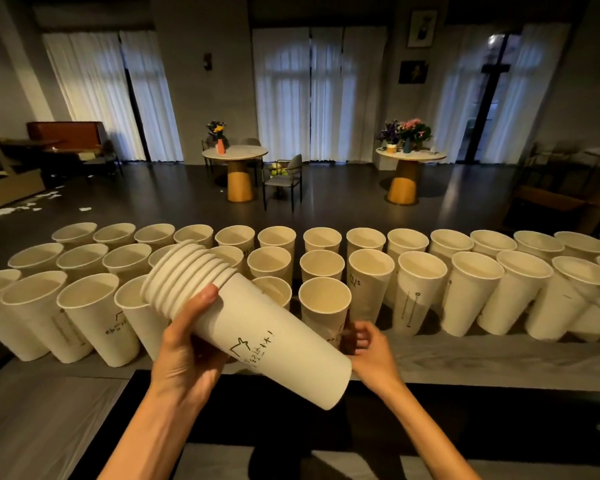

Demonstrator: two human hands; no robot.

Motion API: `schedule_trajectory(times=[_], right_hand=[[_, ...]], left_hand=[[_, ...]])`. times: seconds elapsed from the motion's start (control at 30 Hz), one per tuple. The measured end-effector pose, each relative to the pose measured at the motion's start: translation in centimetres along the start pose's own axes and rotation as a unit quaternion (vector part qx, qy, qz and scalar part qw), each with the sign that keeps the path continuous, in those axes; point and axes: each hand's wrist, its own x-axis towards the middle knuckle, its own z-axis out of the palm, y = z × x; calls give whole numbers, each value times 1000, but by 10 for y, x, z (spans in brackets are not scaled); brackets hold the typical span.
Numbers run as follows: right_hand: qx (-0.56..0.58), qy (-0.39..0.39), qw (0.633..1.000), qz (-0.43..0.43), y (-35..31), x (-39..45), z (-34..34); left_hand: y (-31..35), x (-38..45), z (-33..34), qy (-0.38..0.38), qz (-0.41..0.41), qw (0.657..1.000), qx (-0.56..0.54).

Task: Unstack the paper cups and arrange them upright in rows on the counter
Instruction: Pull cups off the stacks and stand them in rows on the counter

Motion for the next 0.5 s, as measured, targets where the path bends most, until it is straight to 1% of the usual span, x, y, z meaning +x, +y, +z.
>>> schedule_trajectory(times=[0.03,0.07,0.1,0.13,0.17,0.2,0.23,0.3,0.37,0.4,0.47,0.5], right_hand=[[2,18,1000,7,-4,-7,-6],[28,-4,999,16,-10,-15,-13],[89,-75,992,58,-20,-25,-17],[173,-188,960,118,-30,-37,-19],[234,-294,915,145,-40,-48,-18],[269,-363,881,138,-43,-55,-17],[277,-402,863,131,-45,-58,-16],[245,-437,858,113,-50,-67,-14],[207,-412,883,93,-54,-79,-15],[184,-376,905,74,-52,-86,-18],[93,-274,956,39,-52,-95,-26],[40,-225,973,15,-50,-95,-29]], left_hand=[[-4,0,3,-11,-15,1000,2],[-8,0,6,-22,-29,999,2],[-13,1,9,-40,-47,998,-4],[-17,1,13,-63,-67,996,-4],[-21,1,15,-87,-82,993,3],[-25,1,18,-108,-93,990,19],[-27,2,21,-124,-98,987,35],[-29,6,23,-134,-90,985,54],[-29,11,26,-152,-86,983,62],[-29,10,27,-161,-78,981,73],[-31,11,28,-164,-51,980,96],[-30,12,28,-162,-41,981,96]])
